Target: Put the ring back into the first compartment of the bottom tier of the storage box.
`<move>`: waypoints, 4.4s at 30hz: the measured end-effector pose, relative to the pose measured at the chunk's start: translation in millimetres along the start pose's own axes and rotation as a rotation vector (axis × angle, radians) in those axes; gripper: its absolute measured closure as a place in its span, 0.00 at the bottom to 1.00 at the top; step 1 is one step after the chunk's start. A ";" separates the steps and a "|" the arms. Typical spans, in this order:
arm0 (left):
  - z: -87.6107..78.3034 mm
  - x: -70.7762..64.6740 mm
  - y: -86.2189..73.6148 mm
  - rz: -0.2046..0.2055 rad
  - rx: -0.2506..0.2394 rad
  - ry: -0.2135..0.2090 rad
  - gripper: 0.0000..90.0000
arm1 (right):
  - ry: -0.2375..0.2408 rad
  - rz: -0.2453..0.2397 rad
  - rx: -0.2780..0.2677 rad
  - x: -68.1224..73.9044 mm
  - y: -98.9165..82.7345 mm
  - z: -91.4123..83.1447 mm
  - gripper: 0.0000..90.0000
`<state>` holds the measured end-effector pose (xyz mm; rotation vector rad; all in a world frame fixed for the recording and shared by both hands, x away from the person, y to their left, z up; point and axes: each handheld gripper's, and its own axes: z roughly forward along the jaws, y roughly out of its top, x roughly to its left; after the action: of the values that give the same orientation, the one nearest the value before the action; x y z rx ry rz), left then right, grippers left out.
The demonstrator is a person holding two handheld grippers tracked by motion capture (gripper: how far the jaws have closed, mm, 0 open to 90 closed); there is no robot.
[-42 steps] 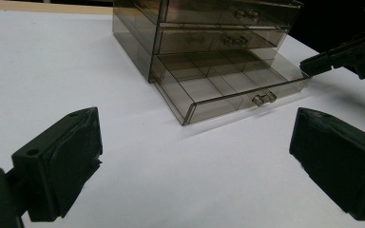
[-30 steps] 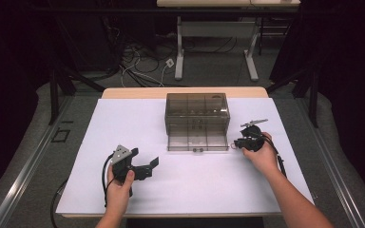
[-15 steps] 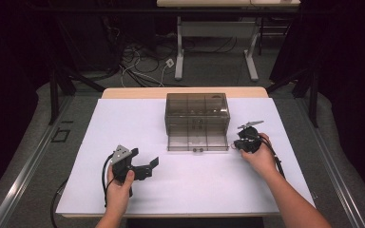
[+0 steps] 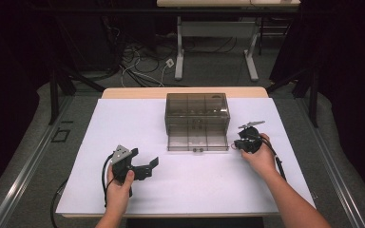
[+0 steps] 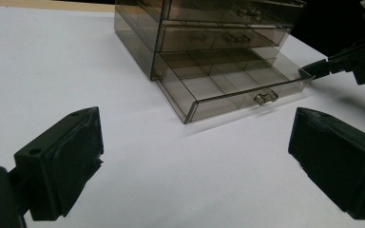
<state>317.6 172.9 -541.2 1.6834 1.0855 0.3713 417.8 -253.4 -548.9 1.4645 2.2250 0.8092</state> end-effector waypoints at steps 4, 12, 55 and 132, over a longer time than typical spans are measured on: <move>0.0 0.0 0.0 0.000 0.001 0.001 0.05 | 0.003 -0.008 -0.008 1.3 -0.1 -1.2 0.98; 0.0 -0.1 0.1 0.000 -0.001 0.001 0.05 | 0.000 -0.013 -0.024 1.8 0.4 -4.5 0.98; -0.3 0.1 0.1 -0.002 -0.006 0.004 0.06 | 0.012 -0.038 -0.181 5.8 3.4 -35.5 0.98; -1.7 -0.7 0.1 0.007 -0.005 -0.006 0.06 | 0.159 -0.121 -0.264 82.1 40.7 -41.2 0.98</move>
<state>316.1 173.4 -540.3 1.6834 1.0737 0.3726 390.2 -176.9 -490.0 1.1679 2.1917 1.1629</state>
